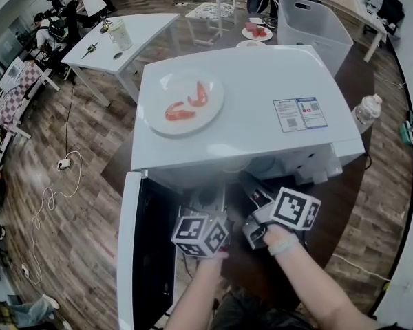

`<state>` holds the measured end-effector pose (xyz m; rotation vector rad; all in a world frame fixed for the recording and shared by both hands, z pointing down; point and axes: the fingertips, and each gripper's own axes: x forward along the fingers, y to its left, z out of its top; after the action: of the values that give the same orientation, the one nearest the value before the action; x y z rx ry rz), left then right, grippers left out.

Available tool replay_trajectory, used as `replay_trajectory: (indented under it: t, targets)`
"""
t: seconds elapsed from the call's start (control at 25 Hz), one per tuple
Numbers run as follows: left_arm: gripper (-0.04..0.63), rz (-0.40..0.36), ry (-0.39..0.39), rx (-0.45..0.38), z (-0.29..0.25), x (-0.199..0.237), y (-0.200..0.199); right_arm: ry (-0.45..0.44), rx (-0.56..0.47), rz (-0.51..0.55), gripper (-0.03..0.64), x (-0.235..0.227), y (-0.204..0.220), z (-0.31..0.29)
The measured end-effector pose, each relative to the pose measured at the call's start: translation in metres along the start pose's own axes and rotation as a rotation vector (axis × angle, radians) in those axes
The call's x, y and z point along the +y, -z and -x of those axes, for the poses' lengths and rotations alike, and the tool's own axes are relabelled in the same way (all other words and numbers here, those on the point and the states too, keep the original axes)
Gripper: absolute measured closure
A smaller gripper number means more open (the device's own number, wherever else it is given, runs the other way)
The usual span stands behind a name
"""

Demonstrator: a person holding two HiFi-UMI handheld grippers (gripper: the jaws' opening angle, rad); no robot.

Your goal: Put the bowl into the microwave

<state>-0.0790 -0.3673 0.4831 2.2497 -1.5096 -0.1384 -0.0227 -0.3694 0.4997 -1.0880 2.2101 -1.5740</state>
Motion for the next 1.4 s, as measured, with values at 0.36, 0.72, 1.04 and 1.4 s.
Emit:
replay_trajectory:
  t: [0.36, 0.72, 1.04, 1.4]
  targets:
    - [0.595, -0.007, 0.001, 0.008, -0.006, 0.0, 0.0, 0.004, -0.018, -0.006, 0.611, -0.002, -0.007, -0.004]
    - [0.595, 0.024, 0.0, 0.003, -0.009, 0.002, -0.001, 0.002, -0.023, -0.011, 0.611, -0.003, -0.011, -0.008]
    - [0.595, 0.036, 0.002, 0.001, -0.008, 0.002, -0.001, 0.013, -0.011, -0.006, 0.611, -0.005, -0.008, -0.008]
    - [0.595, 0.028, 0.002, 0.004, -0.001, -0.001, 0.004, -0.017, 0.032, 0.134, 0.612, 0.004, 0.006, -0.005]
